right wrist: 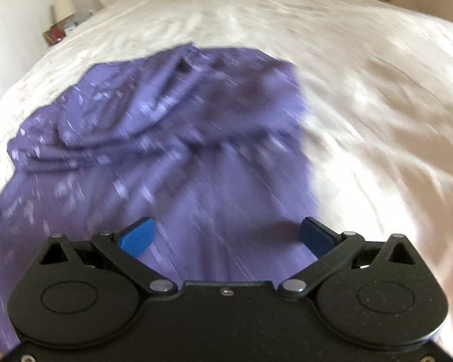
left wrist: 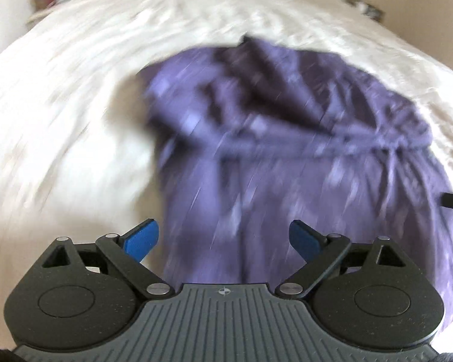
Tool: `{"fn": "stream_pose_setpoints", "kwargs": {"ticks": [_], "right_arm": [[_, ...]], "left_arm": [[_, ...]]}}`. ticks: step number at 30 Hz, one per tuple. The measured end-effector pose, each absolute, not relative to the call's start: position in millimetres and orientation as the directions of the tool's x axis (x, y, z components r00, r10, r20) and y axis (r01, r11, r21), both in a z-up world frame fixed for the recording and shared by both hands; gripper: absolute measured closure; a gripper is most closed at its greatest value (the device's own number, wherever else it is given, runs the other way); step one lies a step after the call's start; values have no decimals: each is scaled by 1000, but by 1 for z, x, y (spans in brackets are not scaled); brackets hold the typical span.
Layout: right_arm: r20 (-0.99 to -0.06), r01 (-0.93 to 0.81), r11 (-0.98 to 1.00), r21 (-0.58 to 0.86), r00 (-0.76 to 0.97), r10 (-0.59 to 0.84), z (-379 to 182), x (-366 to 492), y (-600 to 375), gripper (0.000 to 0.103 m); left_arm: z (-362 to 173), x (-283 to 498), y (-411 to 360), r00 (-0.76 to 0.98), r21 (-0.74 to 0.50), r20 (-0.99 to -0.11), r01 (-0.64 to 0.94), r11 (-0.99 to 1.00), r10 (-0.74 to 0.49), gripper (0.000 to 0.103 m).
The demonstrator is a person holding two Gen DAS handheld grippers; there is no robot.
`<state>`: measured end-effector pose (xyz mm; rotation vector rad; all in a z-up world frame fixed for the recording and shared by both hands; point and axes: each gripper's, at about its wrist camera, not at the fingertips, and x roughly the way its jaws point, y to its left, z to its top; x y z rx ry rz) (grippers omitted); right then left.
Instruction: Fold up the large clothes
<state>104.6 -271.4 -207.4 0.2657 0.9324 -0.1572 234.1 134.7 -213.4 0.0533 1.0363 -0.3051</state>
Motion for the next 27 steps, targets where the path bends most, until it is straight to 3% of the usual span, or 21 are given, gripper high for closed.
{"fn": "stream_pose_setpoints", "kwargs": {"ticks": [5, 12, 27], "right_arm": [[-821, 279, 946, 166, 571, -25, -204, 48, -299, 1], [-833, 270, 929, 251, 549, 66, -213, 4, -322, 1], [-848, 199, 920, 337, 488, 206, -238, -28, -302, 1]], "left_arm": [[-224, 184, 162, 433, -112, -887, 135, 985, -160, 9], [-238, 146, 182, 420, -212, -888, -17, 977, -185, 8], [-252, 119, 171, 387, -202, -896, 80, 976, -217, 8]]}}
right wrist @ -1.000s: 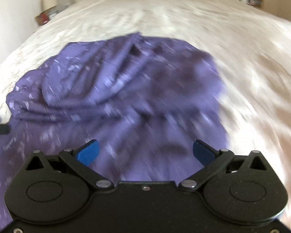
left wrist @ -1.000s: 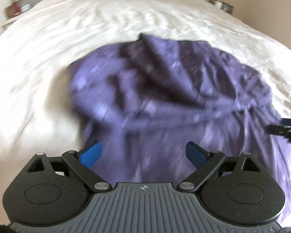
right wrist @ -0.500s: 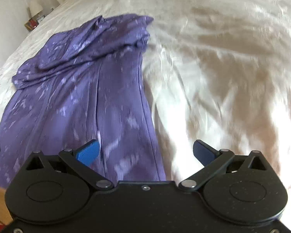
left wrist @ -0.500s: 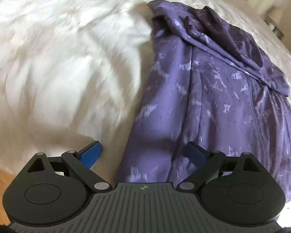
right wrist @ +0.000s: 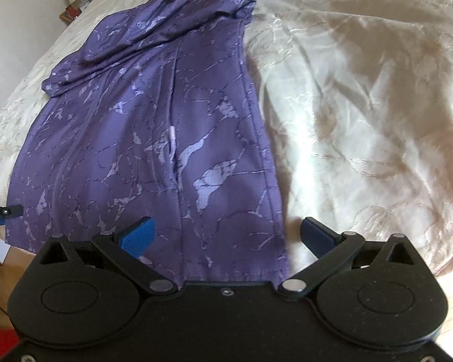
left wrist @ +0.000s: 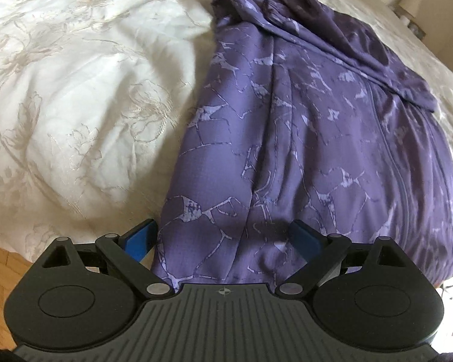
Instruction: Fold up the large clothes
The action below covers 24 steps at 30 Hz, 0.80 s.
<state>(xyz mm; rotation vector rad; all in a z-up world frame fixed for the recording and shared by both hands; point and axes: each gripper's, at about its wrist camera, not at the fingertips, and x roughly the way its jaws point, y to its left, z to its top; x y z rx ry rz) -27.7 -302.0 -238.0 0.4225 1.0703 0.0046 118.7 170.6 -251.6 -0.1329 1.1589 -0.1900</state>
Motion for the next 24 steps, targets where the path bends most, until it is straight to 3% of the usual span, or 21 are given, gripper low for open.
{"fn": "stream_pose_setpoints", "kwargs": {"ticks": [12, 15, 16, 19, 22, 24], "right_arm": [[-862, 190, 918, 349, 449, 235, -246, -20, -288, 0], [-866, 196, 917, 347, 443, 233, -244, -19, -290, 3], [-867, 201, 916, 346, 441, 231, -243, -19, -289, 7], [-873, 223, 911, 346, 433, 226, -238, -17, -290, 34], [-870, 249, 898, 362, 437, 229, -236, -20, -297, 49], [-869, 257, 895, 366, 439, 230, -235, -21, -300, 55]], "left_arm": [[-260, 121, 176, 353, -221, -901, 123, 968, -251, 7], [-261, 116, 179, 339, -230, -901, 152, 961, -269, 10], [-260, 114, 180, 338, -229, -901, 163, 960, -272, 19], [-256, 110, 185, 320, -255, -899, 175, 951, -300, 37], [-252, 110, 191, 310, -293, -893, 154, 944, -328, 72], [-248, 108, 193, 316, -303, -887, 153, 941, -337, 86]]}}
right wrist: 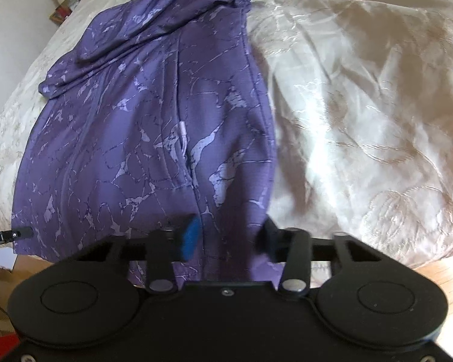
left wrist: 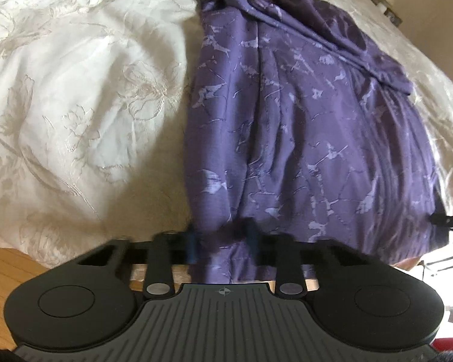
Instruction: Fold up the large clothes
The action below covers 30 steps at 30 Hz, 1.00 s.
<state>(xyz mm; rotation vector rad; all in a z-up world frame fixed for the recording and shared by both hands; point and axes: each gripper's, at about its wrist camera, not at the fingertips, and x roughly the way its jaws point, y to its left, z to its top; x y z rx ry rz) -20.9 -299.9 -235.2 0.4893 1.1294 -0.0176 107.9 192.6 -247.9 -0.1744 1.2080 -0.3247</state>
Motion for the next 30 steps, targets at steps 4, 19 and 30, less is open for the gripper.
{"fn": "stream_pose_setpoints", "kwargs": {"ticks": [4, 19, 30], "right_arm": [[-856, 256, 879, 402, 445, 262, -236, -21, -301, 51], [-803, 227, 817, 530, 443, 399, -222, -17, -305, 87], [-542, 172, 619, 767, 689, 481, -140, 1, -341, 89]], "left_arm": [[-241, 103, 186, 344, -295, -878, 160, 942, -333, 86], [-232, 116, 194, 328, -429, -844, 59, 901, -423, 91], [-136, 151, 209, 518, -681, -604, 60, 730, -606, 93]]}}
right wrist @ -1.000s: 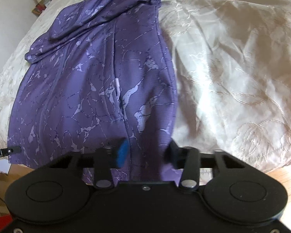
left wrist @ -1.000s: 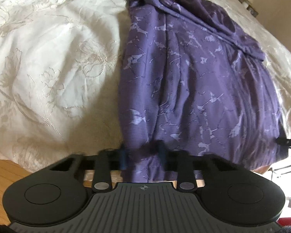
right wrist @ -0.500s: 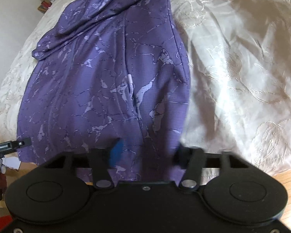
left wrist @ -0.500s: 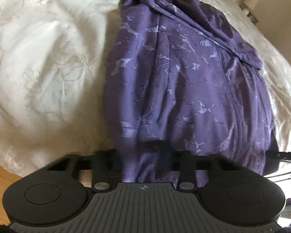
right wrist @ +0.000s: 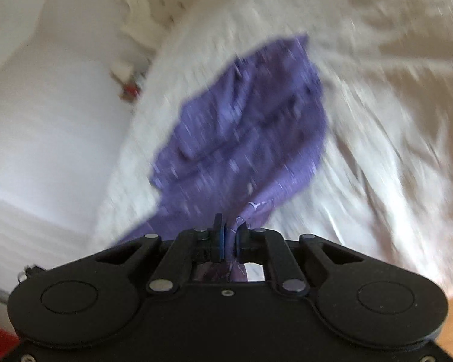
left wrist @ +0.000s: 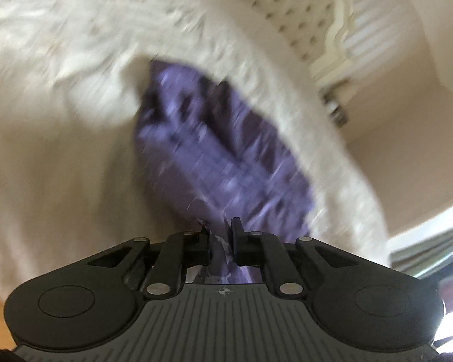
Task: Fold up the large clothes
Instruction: 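Lift the hem end with both tools and fold it toward the hood end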
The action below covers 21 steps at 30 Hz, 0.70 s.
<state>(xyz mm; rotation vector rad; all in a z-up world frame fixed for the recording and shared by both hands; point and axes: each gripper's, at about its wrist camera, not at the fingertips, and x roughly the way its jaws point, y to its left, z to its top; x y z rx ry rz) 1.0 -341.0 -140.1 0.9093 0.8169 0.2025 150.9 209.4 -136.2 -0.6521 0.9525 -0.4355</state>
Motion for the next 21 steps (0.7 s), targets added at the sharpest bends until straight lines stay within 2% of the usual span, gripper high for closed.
{"fn": "stream_pose_setpoints", "kwargs": {"ticks": [5, 9, 15, 21], "right_arm": [[-445, 152, 562, 813, 785, 432, -119, 49, -354, 89], [-418, 156, 561, 813, 827, 376, -111, 100, -362, 88], [-469, 233, 597, 768, 839, 275, -115, 183, -377, 89], [-570, 349, 626, 697, 800, 189, -131, 245, -384, 89]], "left_arm": [[-117, 215, 198, 589, -707, -522, 104, 699, -616, 93], [-114, 270, 191, 617, -715, -487, 125, 688, -618, 93], [-136, 345, 186, 626, -735, -482, 92, 672, -613, 92], [-163, 409, 175, 588, -710, -547, 51, 703, -595, 92]]}}
